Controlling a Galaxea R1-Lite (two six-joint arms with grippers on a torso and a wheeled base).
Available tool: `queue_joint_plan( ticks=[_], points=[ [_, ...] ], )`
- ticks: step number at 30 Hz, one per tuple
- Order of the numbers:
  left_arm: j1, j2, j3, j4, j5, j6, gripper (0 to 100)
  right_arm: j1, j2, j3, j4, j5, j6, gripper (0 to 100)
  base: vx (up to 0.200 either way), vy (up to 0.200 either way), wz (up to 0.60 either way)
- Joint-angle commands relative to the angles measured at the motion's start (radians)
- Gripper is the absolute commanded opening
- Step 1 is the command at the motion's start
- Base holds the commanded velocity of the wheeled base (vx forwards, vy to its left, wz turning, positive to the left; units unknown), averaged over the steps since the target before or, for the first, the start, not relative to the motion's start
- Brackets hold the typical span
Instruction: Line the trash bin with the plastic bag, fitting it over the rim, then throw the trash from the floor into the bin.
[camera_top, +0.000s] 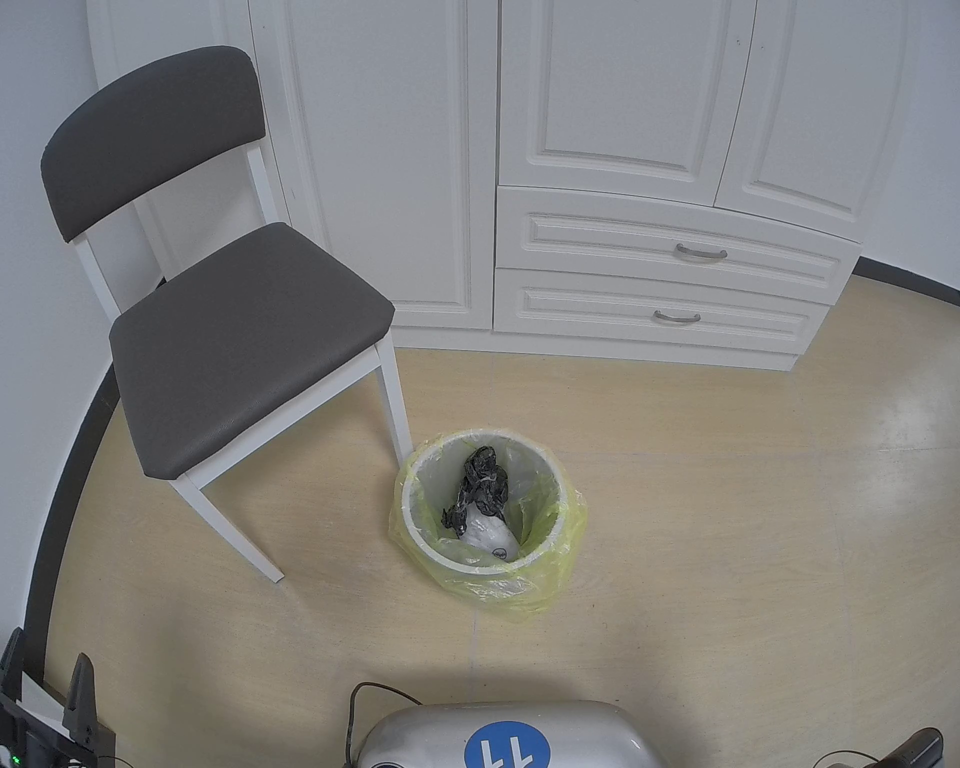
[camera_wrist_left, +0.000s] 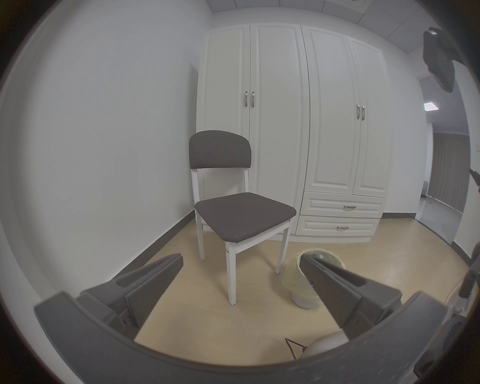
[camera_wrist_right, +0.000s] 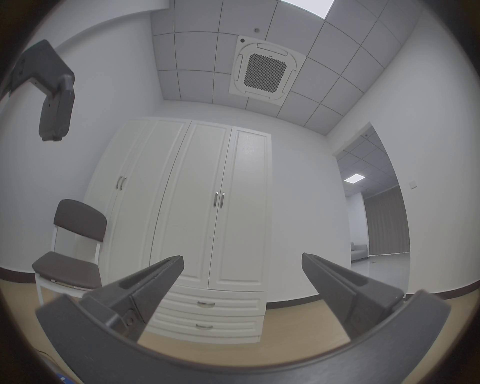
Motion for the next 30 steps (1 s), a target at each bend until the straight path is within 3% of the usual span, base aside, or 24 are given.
queue_joint_plan(
  ticks=[1,10,14,18,22,30],
  points=[
    [0.000,-0.014,0.018,0.001,0.000,-0.002,100,0.001,-0.013,0.026,0.011,0.002,0.001,100,0.000,0.000,0.00],
    [0.000,-0.014,0.018,0.027,-0.035,-0.002,100,0.001,-0.013,0.026,0.184,0.007,0.049,100,0.000,0.000,0.00],
    [-0.002,-0.014,0.018,0.076,-0.096,0.052,100,0.000,-0.013,0.026,0.368,0.016,0.052,100,0.000,0.000,0.00],
    [-0.002,-0.014,0.018,0.068,-0.104,0.072,100,0.000,-0.013,0.026,0.456,0.033,0.050,100,0.000,0.000,0.00],
    [-0.002,-0.014,0.018,0.068,-0.104,0.067,100,0.001,-0.013,0.026,0.561,0.094,0.049,100,0.000,0.000,0.00],
    [-0.002,-0.014,0.018,0.067,-0.103,0.066,100,0.000,-0.013,0.026,0.680,0.111,0.049,100,0.000,0.000,0.00]
  ],
)
